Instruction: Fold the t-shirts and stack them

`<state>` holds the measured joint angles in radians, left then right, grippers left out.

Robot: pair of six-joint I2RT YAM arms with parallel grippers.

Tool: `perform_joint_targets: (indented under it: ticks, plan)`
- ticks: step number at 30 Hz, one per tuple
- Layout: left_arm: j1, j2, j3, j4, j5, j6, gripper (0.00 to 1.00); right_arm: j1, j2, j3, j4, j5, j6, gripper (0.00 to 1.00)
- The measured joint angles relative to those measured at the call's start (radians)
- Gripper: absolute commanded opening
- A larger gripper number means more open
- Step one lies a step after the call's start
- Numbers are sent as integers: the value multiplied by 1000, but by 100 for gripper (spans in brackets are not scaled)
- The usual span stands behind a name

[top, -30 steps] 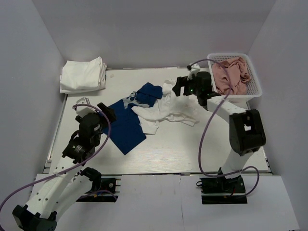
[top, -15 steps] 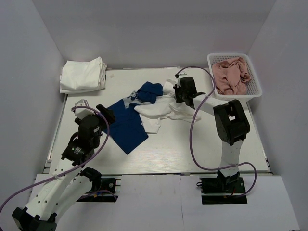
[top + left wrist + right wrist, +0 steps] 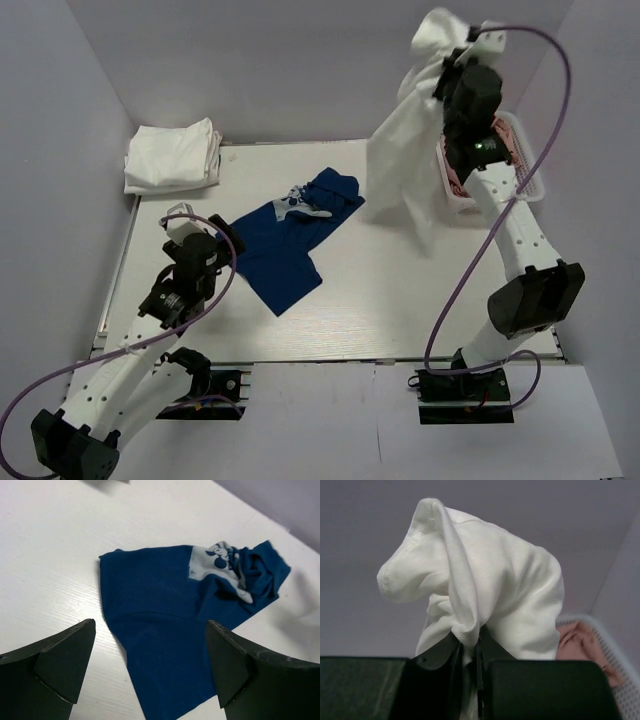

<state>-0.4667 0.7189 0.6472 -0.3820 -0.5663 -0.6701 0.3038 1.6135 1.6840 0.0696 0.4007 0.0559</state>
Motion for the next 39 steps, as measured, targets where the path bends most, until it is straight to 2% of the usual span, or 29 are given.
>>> perform_joint_targets:
  ticks: [4,6,11,15,17,20,23,25,26,27,28,33,36,39]
  plan:
    - [0,64,1,-3,-3,4,100,-62,100,288,16,133,-53,0]
    - [0,92,1,-3,-6,5,100,-91,133,323,101,212,-107,0]
    - [0,141,11,-6,-6,21,100,-165,251,341,318,386,-276,0]
    - [0,179,34,-8,3,26,100,-210,351,341,434,457,-427,0]
    - [0,203,50,-7,22,26,100,-229,359,281,489,479,-480,0]
    - [0,239,69,-9,63,23,100,-251,359,206,520,515,-499,0]
    - [0,284,84,-24,117,11,100,-278,358,117,473,486,-447,0]
    - [-1,314,87,-36,163,5,100,-292,358,66,399,444,-379,30]
    - [-2,332,87,-42,190,3,100,-296,358,45,341,425,-329,70]
    - [-2,350,87,-54,219,0,100,-296,358,26,288,399,-277,87]
    - [-2,369,87,-69,250,-1,100,-296,356,11,230,353,-230,90]
    - [-6,470,72,-107,413,7,100,-275,258,-89,7,-17,-56,90]
    - [-12,489,24,-103,530,16,100,-225,194,-84,-56,-238,-33,90]
    - [-25,489,-29,-93,628,26,100,-143,184,-44,-91,-377,-59,90]
